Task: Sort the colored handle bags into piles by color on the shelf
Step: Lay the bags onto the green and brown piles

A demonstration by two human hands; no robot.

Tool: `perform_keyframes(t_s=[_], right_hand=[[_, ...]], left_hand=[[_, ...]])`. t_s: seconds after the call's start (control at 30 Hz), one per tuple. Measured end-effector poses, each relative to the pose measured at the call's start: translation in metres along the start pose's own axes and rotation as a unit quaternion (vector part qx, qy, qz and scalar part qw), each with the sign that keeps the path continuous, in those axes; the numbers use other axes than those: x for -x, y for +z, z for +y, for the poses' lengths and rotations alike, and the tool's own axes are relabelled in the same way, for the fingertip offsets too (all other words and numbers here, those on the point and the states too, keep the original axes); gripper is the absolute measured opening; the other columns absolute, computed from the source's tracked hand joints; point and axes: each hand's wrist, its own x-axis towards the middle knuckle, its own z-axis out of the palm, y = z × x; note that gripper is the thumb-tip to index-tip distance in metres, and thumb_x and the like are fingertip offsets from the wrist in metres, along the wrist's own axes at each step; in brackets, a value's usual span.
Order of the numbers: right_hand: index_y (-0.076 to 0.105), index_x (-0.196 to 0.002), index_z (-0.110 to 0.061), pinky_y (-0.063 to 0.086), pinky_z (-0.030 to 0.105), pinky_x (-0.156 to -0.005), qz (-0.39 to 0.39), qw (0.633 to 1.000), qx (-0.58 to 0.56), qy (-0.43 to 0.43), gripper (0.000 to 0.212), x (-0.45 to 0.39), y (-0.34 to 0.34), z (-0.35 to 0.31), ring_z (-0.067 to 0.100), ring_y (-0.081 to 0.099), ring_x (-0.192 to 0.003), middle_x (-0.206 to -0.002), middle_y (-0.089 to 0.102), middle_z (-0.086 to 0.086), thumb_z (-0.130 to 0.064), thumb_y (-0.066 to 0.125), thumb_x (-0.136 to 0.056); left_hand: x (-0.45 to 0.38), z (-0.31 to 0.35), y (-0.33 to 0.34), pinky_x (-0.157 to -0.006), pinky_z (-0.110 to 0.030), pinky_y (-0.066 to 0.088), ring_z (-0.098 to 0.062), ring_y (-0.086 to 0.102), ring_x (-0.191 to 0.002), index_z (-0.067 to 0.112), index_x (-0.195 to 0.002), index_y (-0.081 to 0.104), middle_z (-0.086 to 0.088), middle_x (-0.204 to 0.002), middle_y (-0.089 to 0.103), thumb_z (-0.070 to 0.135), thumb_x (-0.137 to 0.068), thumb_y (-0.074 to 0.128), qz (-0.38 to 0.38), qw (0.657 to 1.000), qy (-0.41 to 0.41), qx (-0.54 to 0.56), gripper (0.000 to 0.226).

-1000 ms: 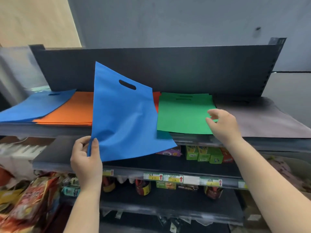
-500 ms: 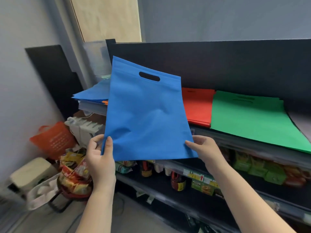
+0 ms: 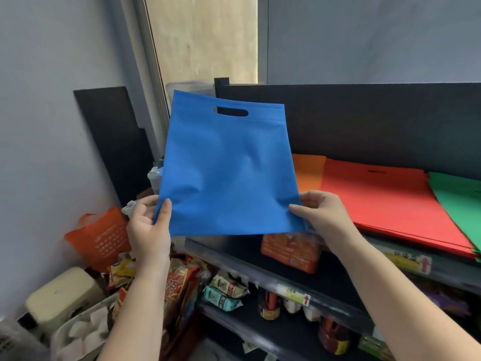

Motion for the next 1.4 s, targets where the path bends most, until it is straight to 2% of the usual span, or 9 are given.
perform_keyframes(t_s=[0.17, 0.3, 0.6, 0.77, 0.83, 0.93, 1.07, 1.27, 1.4], right_hand=[[0.067, -0.08, -0.016, 0.055, 0.023, -0.062, 0.002, 1.0, 0.018, 0.001, 0.018, -0.057, 0.063, -0.021, 0.007, 0.068, -0.069, -0.077, 0.072, -0.002, 0.002, 0.068, -0.082], [0.066, -0.086, -0.008, 0.053, 0.017, -0.052, 0.03, 0.998, 0.047, -0.011, 0.013, -0.099, 0.108, -0.029, 0.004, 0.065, -0.062, -0.076, 0.068, -0.001, 0.005, 0.066, -0.083], [0.064, -0.096, -0.01, 0.05, 0.023, -0.054, 0.08, 0.98, 0.177, 0.033, 0.014, -0.17, 0.158, -0.007, 0.018, 0.065, -0.08, -0.097, 0.068, 0.007, -0.004, 0.068, -0.084], [0.065, -0.113, -0.004, 0.046, 0.027, -0.072, 0.083, 0.95, 0.295, 0.059, 0.033, -0.186, 0.163, 0.012, 0.019, 0.058, -0.087, -0.097, 0.065, 0.006, -0.014, 0.073, -0.082], [0.063, -0.119, -0.004, 0.039, 0.023, -0.076, 0.083, 0.936, 0.336, 0.057, 0.04, -0.188, 0.163, 0.013, 0.019, 0.056, -0.095, -0.106, 0.065, 0.009, -0.02, 0.072, -0.083], [0.056, -0.128, -0.005, 0.04, 0.027, -0.083, 0.073, 0.924, 0.373, 0.05, 0.047, -0.185, 0.161, 0.01, 0.026, 0.055, -0.111, -0.119, 0.062, 0.011, -0.029, 0.066, -0.088], [0.053, -0.129, -0.012, 0.04, 0.028, -0.078, 0.062, 0.906, 0.42, 0.001, 0.043, -0.169, 0.147, -0.002, 0.024, 0.054, -0.11, -0.119, 0.06, 0.008, -0.033, 0.058, -0.092], [0.039, -0.142, -0.014, 0.04, 0.039, -0.101, 0.031, 0.841, 0.539, -0.042, 0.056, -0.131, 0.089, -0.025, 0.025, 0.041, -0.129, -0.139, 0.046, 0.006, -0.036, 0.056, -0.093], [0.035, -0.144, -0.015, 0.039, 0.04, -0.103, 0.041, 0.796, 0.604, -0.019, 0.059, -0.095, 0.028, -0.031, 0.027, 0.039, -0.132, -0.145, 0.041, 0.006, -0.041, 0.052, -0.094]], left_hand=[[-0.103, -0.031, -0.008, -0.068, -0.024, 0.049, -0.003, 0.067, -0.081, 0.04, -0.08, 0.058, 0.016, -0.08, 0.07, 0.022, -0.091, 0.063, -0.048, 0.998, 0.007, -0.027, 0.022], [-0.18, -0.057, -0.001, -0.064, -0.022, 0.048, -0.004, 0.064, -0.077, 0.029, -0.085, 0.056, 0.012, -0.08, 0.065, 0.019, -0.091, 0.063, -0.094, 0.992, 0.028, -0.084, 0.014], [-0.268, -0.133, 0.035, -0.063, -0.024, 0.042, -0.02, 0.057, -0.081, 0.007, -0.096, 0.057, -0.006, -0.088, 0.06, 0.014, -0.088, 0.066, -0.218, 0.947, -0.007, -0.236, 0.014], [-0.279, -0.162, 0.047, -0.073, -0.03, 0.04, -0.027, 0.059, -0.092, 0.005, -0.107, 0.058, -0.007, -0.087, 0.06, 0.015, -0.09, 0.062, -0.257, 0.915, -0.045, -0.309, 0.021], [-0.279, -0.163, 0.051, -0.078, -0.03, 0.041, -0.027, 0.057, -0.097, 0.002, -0.112, 0.057, -0.012, -0.1, 0.062, 0.015, -0.09, 0.062, -0.274, 0.902, -0.036, -0.332, 0.027], [-0.275, -0.158, 0.055, -0.092, -0.038, 0.041, -0.03, 0.051, -0.113, 0.002, -0.117, 0.057, -0.014, -0.121, 0.058, 0.022, -0.091, 0.06, -0.28, 0.877, 0.018, -0.389, 0.032], [-0.255, -0.136, 0.066, -0.095, -0.043, 0.04, -0.032, 0.048, -0.118, 0.005, -0.12, 0.057, -0.013, -0.125, 0.057, 0.026, -0.093, 0.057, -0.302, 0.845, 0.099, -0.429, 0.034], [-0.198, -0.093, 0.117, -0.099, -0.04, 0.034, -0.028, 0.042, -0.126, 0.012, -0.135, 0.046, -0.007, -0.137, 0.05, 0.04, -0.095, 0.048, -0.382, 0.762, 0.196, -0.484, 0.049], [-0.143, -0.06, 0.163, -0.099, -0.039, 0.033, -0.026, 0.041, -0.127, 0.014, -0.139, 0.041, -0.005, -0.139, 0.048, 0.043, -0.095, 0.046, -0.408, 0.738, 0.248, -0.477, 0.053]])
